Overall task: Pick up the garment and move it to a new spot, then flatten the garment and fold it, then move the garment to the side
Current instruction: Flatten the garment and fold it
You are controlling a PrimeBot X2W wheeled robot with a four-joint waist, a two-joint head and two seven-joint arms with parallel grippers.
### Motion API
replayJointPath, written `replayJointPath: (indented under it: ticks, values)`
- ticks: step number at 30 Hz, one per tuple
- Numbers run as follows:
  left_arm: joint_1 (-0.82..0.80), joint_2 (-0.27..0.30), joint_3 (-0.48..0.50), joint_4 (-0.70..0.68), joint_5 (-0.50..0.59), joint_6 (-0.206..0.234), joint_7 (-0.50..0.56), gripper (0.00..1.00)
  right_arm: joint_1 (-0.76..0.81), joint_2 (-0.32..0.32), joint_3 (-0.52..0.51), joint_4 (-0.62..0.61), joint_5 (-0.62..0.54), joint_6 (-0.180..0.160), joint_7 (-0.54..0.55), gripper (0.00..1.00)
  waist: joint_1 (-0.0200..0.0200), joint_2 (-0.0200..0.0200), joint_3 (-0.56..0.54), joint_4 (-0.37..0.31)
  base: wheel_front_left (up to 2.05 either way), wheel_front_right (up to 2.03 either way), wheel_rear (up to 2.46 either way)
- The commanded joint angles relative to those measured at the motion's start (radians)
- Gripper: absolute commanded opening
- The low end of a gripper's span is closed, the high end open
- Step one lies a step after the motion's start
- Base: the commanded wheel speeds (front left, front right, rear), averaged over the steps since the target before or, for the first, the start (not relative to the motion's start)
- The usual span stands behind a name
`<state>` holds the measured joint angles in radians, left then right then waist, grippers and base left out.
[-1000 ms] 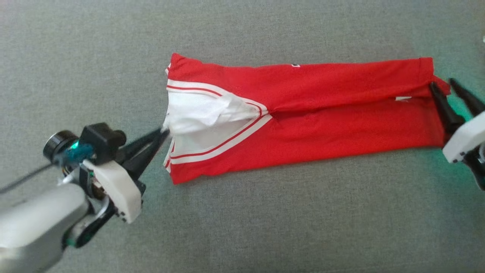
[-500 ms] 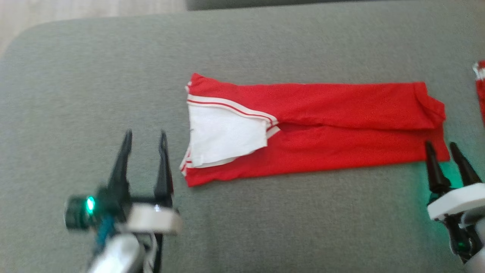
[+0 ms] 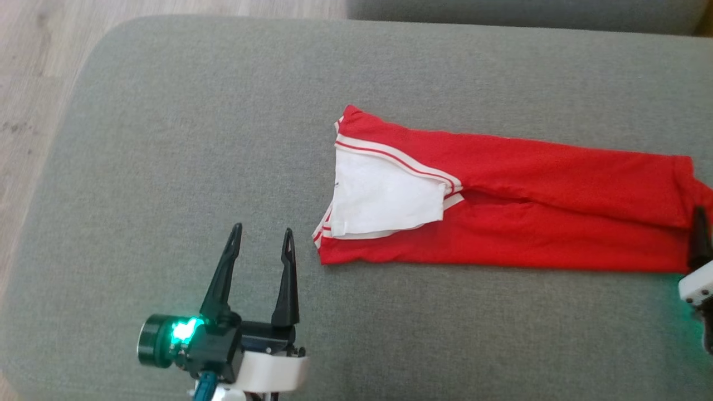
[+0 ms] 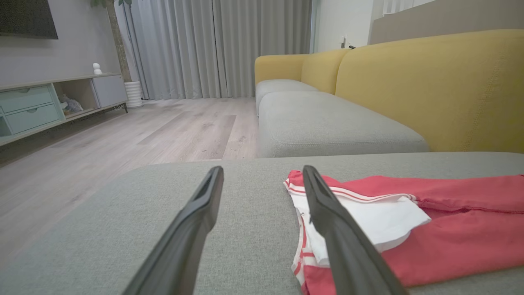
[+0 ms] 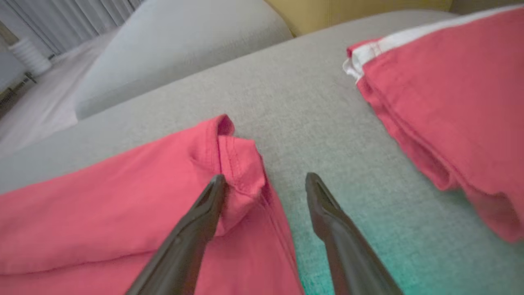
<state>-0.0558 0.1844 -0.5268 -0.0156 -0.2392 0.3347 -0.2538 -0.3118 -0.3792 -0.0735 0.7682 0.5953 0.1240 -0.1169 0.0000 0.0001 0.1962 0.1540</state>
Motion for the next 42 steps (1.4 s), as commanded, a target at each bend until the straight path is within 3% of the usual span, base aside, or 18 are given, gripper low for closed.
replayJointPath:
  ticks: [1,5,6,8,13,20,22,25,29,34,39,42]
  values:
    - [-0.019,-0.007,0.051,-0.024,0.017,-0.013,-0.008,1.0,-0.01,-0.016,0.015,0.001,-0.011,0.007,0.026,1.0,0.0,-0.0001,0.007,0.006,0.0,0.0,0.0]
    - [-0.015,-0.033,0.092,-0.02,0.049,-0.06,-0.008,1.0,-0.021,0.005,0.029,0.022,0.01,0.007,0.121,0.98,0.0,-0.0001,0.01,0.008,0.0,0.0,0.0]
    - [-0.012,-0.039,0.104,-0.019,0.055,-0.068,-0.008,1.0,-0.022,0.011,0.039,0.013,0.023,0.007,0.143,0.69,0.0,-0.0001,0.009,0.004,0.0,0.0,0.0]
    - [-0.006,-0.05,0.127,-0.018,0.066,-0.083,-0.008,1.0,-0.02,0.011,0.058,-0.012,0.044,0.007,0.172,0.0,0.0,-0.0001,0.006,-0.003,0.0,0.0,0.0]
    - [0.008,-0.073,0.159,-0.011,0.093,-0.124,-0.008,1.0,-0.006,-0.026,0.05,-0.067,0.065,0.007,0.161,0.0,0.0,-0.0001,-0.012,-0.021,0.0,0.0,0.0]
    - [0.017,-0.09,0.188,-0.01,0.114,-0.167,-0.008,1.0,-0.024,-0.145,-0.011,-0.111,0.061,0.007,0.203,0.0,0.0,-0.0001,-0.017,-0.052,0.0,0.0,0.0]
    - [0.018,-0.095,0.197,-0.008,0.12,-0.178,-0.008,1.0,-0.048,-0.169,-0.033,-0.159,0.093,0.007,0.248,0.0,0.0,-0.0001,-0.016,-0.063,0.0,0.0,0.0]
    - [0.021,-0.106,0.218,-0.003,0.117,-0.196,-0.008,1.0,-0.09,-0.177,-0.018,-0.343,0.161,0.007,0.364,0.0,0.0,-0.0001,-0.011,-0.089,0.0,0.0,0.0]
    - [0.015,-0.12,0.227,0.01,0.101,-0.217,-0.008,1.0,-0.103,-0.096,0.014,-0.54,0.223,0.007,0.462,0.0,0.0,-0.0001,-0.017,-0.099,0.0,0.0,0.0]
    - [0.0,-0.13,0.214,0.025,0.097,-0.234,-0.008,1.0,-0.091,0.067,0.077,-0.689,0.203,0.007,0.561,0.0,0.0,-0.0001,-0.03,-0.078,0.0,0.0,0.0]
    - [0.001,-0.133,0.207,0.034,0.087,-0.24,-0.008,1.0,-0.094,0.245,0.154,-0.714,0.089,0.007,0.578,0.0,0.0,-0.0001,-0.033,-0.05,0.0,0.0,0.0]
    - [0.0,-0.134,0.195,0.036,0.074,-0.241,-0.008,1.0,-0.108,0.308,0.207,-0.675,0.042,0.007,0.56,0.0,0.0,-0.0001,-0.029,-0.031,0.0,0.0,0.0]
